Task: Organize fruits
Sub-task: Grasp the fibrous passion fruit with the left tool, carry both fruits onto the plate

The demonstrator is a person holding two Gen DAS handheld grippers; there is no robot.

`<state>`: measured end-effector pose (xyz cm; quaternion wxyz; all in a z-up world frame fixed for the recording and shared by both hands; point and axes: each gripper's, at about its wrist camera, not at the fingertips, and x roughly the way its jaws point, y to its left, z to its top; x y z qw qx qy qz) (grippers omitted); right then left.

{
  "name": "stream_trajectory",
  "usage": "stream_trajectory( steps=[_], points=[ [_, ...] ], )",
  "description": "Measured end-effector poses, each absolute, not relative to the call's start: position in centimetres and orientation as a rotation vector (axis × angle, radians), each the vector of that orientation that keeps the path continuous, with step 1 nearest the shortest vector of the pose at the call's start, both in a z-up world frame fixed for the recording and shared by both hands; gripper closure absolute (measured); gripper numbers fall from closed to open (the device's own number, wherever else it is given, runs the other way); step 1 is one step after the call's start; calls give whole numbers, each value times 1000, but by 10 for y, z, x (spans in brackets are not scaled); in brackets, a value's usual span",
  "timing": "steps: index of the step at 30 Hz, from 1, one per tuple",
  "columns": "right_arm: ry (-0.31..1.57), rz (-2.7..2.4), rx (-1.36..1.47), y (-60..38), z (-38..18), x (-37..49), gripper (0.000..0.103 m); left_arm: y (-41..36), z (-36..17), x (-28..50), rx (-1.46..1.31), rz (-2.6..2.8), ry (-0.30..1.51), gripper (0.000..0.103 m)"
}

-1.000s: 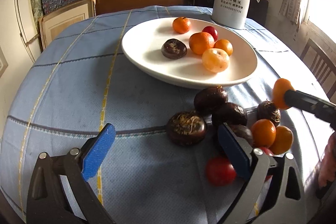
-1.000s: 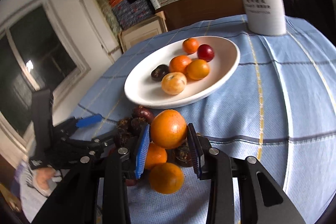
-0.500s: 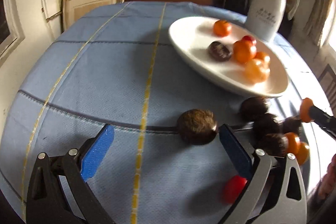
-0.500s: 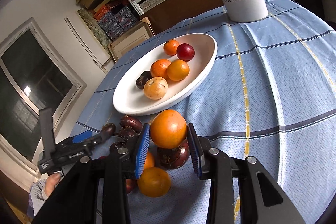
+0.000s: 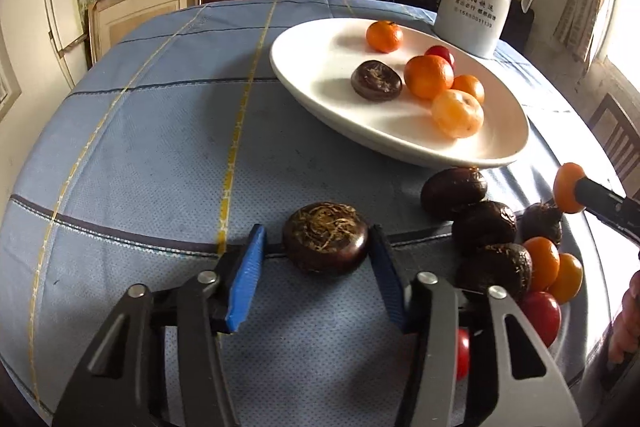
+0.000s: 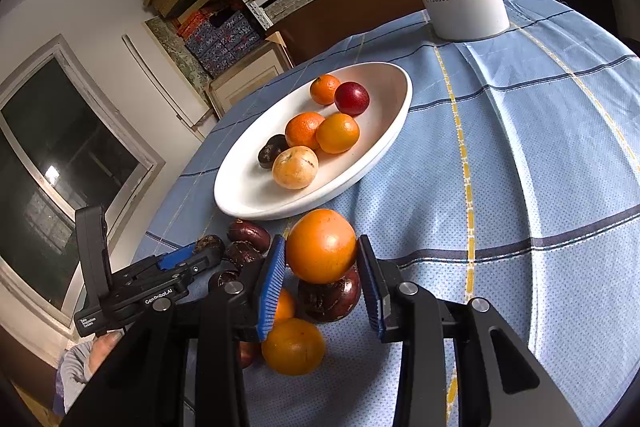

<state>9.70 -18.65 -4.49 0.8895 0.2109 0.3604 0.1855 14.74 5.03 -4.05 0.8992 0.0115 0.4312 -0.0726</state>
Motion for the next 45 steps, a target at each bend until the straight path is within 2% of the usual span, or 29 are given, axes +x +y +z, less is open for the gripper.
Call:
stream_trajectory(
  steps=[6,8,11,22,31,42,43,44,45],
  points=[
    [749,383,442,-187,-46,97,66,49,-41,147,26,-158,894,53],
    [751,375,439,-187,-47,97,66,52,-40,146,9,-161,888,60],
    [754,364,439,-188,-48,98,66,57,-37,142,-19,-164,875,60],
    [670,344,419,-190,-36,90,66,72,5,113,-89,-129,692,60],
    [624,361,348,-172,6,133,66,35,33,176,-44,-165,674,60],
    [701,361,273,-152,-16,163,64,12,5,204,17,-214,740,60],
    [698,363,288,-153,-16,163,53,12,5,202,25,-202,727,54],
    [682,359,304,-156,-15,162,46,12,6,200,36,-182,707,40],
    [656,356,312,-158,-13,158,43,13,7,199,38,-172,696,34]
  ],
)
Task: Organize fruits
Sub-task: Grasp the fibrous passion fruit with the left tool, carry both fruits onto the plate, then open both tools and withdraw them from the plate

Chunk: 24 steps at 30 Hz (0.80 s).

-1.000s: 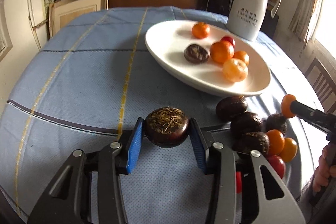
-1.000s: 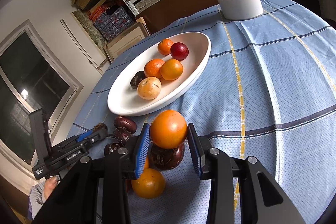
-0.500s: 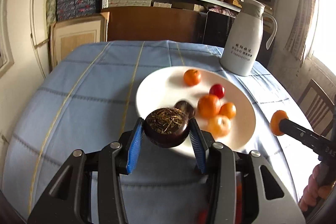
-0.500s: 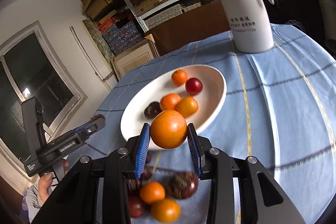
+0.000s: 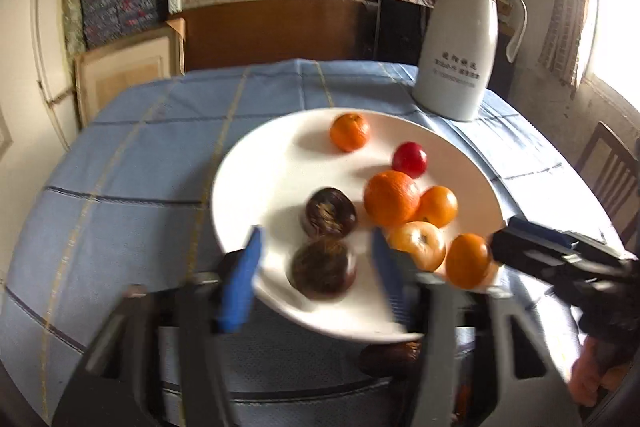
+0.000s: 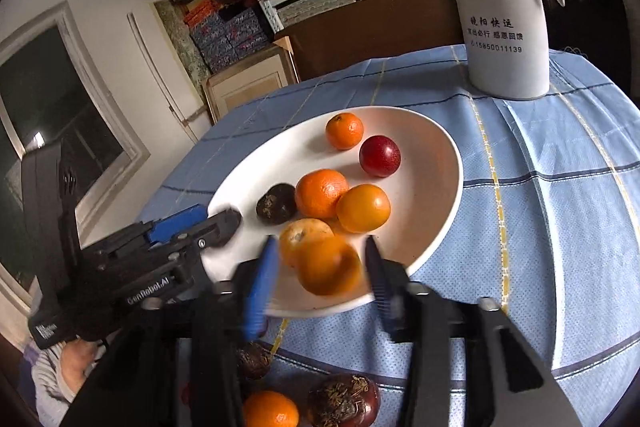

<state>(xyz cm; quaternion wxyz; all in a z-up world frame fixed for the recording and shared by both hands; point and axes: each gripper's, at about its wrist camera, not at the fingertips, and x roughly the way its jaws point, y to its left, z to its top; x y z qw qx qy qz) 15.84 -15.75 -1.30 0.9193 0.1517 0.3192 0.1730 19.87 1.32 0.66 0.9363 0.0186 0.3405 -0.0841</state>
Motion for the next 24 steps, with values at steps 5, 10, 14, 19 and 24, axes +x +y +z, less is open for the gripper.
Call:
stream_trajectory(
  steps=[5,10,14,19,24],
  points=[
    [570,326,341,-175,-3,146,43,26,10,189,8,-158,684,30],
    [581,285,412,-193,-11,144,41,43,7,176,-40,-122,686,17],
    [599,276,448,-201,-17,141,40,52,6,168,-79,-113,679,13],
    [634,278,426,-198,-23,128,34,55,-1,156,-103,-113,705,11],
    [670,323,401,-187,-32,111,33,56,-1,135,-90,-102,698,6]
  ],
)
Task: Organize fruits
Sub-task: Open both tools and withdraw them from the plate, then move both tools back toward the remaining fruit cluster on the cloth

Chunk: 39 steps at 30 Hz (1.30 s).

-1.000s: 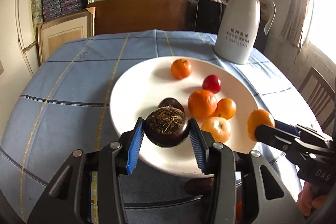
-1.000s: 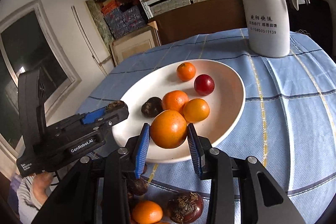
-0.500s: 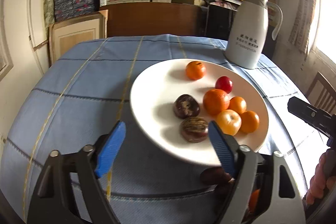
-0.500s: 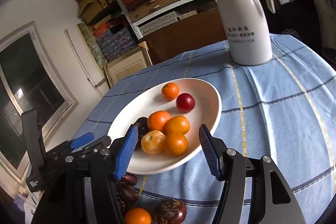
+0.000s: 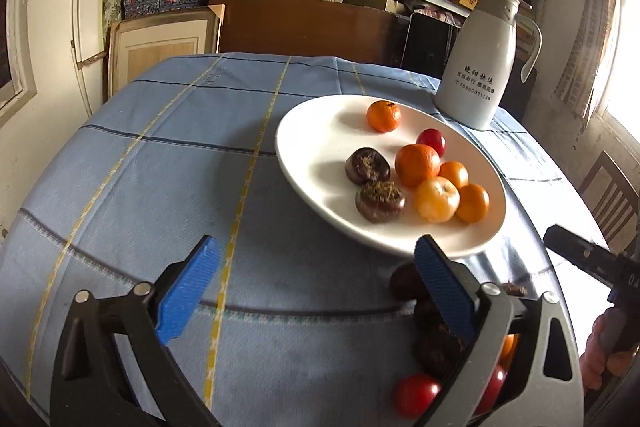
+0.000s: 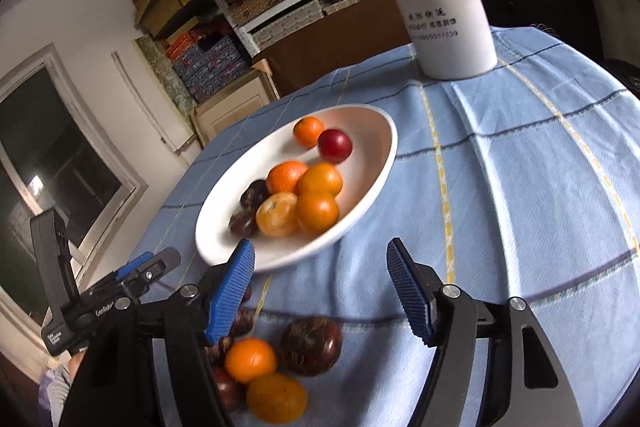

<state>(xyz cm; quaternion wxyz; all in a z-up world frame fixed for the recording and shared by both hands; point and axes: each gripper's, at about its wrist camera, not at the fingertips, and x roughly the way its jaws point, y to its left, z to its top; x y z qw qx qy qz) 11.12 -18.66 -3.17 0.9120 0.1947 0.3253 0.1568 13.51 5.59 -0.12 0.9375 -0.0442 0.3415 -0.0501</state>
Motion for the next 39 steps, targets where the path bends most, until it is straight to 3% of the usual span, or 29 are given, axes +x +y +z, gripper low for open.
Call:
stream_trajectory(
  steps=[11,18,28,39],
  points=[
    [629,475,164,-129,-24,80,34,113,-10,115,-311,-7,736,5],
    [689,316,357,-173,-35,83,34,136,-26,124,-485,-32,800,5],
    [768,303,275,-154,-42,108,34,76,-28,141,-109,22,847,5],
    [857,307,129,-116,-51,141,34,54,-45,186,44,34,939,5]
  ],
)
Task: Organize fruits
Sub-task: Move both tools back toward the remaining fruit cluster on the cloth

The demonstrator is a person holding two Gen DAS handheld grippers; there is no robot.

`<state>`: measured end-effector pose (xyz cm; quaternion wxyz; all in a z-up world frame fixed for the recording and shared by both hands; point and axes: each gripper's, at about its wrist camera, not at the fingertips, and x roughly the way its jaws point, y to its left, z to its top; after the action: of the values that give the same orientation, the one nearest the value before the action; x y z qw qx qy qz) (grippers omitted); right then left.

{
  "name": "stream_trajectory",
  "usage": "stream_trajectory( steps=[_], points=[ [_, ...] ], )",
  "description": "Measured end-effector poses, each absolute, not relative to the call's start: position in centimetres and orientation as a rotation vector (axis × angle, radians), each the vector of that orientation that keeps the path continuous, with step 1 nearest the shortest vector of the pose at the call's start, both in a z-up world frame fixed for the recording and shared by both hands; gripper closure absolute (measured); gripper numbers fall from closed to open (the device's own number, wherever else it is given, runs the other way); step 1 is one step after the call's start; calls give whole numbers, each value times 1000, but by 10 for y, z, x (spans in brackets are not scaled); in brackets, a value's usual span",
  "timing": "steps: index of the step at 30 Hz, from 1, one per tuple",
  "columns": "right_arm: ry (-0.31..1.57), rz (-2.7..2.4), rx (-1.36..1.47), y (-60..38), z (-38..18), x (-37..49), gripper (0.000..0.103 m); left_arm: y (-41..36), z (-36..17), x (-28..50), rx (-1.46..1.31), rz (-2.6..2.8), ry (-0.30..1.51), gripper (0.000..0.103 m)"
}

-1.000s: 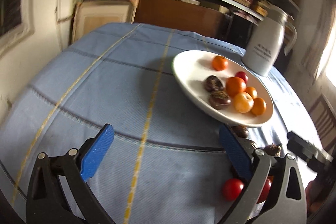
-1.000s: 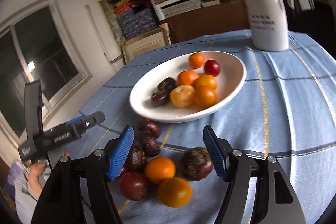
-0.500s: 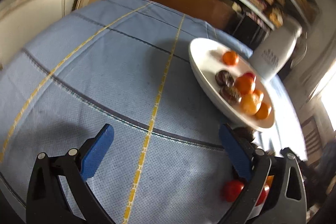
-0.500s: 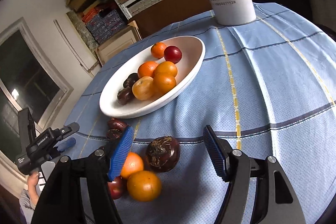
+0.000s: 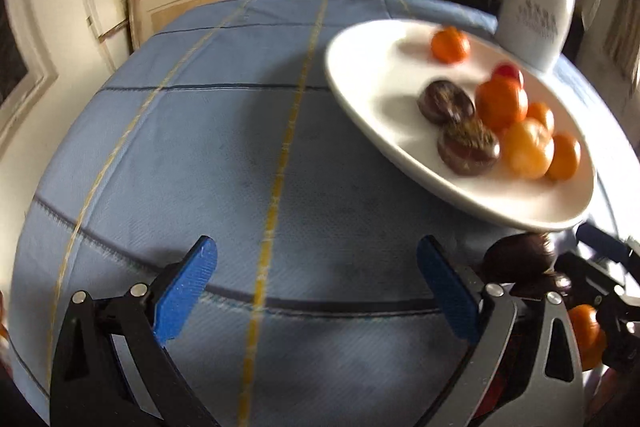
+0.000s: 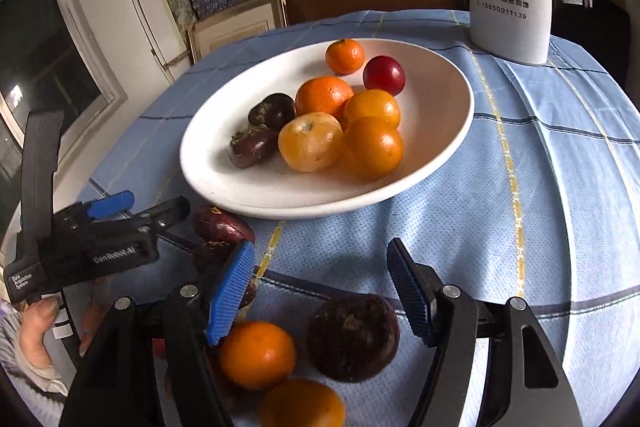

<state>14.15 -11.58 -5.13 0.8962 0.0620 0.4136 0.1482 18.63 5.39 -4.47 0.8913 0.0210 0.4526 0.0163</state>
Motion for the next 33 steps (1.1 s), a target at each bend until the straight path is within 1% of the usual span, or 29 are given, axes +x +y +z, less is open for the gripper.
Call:
stream_trajectory(
  steps=[4,8,12,14,17,23,24,25,33],
  points=[
    [852,318,106,-110,-51,143,34,38,-44,188,99,-17,918,5],
    [862,361,86,-109,-51,135,35,42,-44,185,77,-68,923,5],
    [849,422,-6,-98,-48,110,35,38,-38,157,76,-156,900,5],
    [823,471,32,-103,-43,98,35,37,-36,143,104,-135,875,5],
    [763,438,87,-122,-34,88,35,45,-36,137,71,-119,872,5],
    [742,393,271,-167,-33,85,35,64,-33,138,-25,-91,877,5],
    [738,393,287,-170,-33,86,37,64,-33,138,-28,-96,877,5],
    [732,392,305,-174,-33,85,42,63,-33,137,-21,-98,875,5],
    [741,435,339,-179,-39,66,53,65,-31,118,-25,-108,859,5]
  ],
)
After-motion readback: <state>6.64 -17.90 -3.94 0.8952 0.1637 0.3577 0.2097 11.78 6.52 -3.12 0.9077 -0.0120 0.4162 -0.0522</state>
